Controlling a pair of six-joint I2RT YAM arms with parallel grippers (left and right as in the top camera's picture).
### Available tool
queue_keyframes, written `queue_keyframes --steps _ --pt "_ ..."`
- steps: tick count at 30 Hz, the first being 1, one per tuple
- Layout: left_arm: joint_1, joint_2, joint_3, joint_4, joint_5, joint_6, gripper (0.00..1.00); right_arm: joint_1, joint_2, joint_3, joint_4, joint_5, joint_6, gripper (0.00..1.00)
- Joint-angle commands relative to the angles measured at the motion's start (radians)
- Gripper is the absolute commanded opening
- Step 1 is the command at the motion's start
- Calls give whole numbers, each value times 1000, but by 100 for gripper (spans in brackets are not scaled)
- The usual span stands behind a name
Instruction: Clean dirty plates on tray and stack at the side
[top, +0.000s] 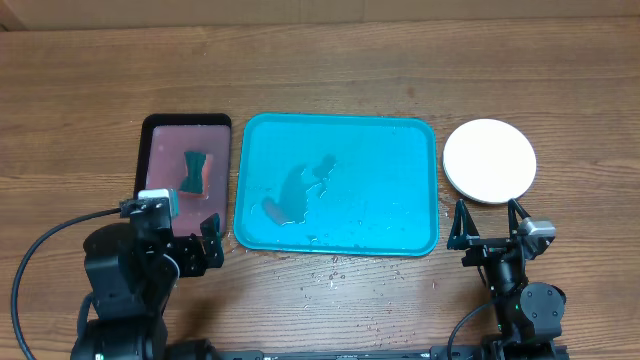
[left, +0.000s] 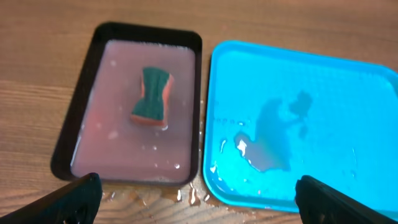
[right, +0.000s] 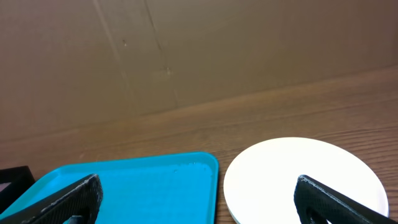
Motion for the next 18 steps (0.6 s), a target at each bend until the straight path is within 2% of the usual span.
queue_keyframes --steps 1,13,18 --pt "-24 -84 -61 52 -24 18 100 -5 -13 -11 6 -5 -3 100" --pt "-108 -500 -540 503 -22 -91 100 -5 -13 -11 6 -5 -3 100" --pt "-111 -586 -668 721 -26 -83 100 -5 -13 -11 6 -5 -3 100"
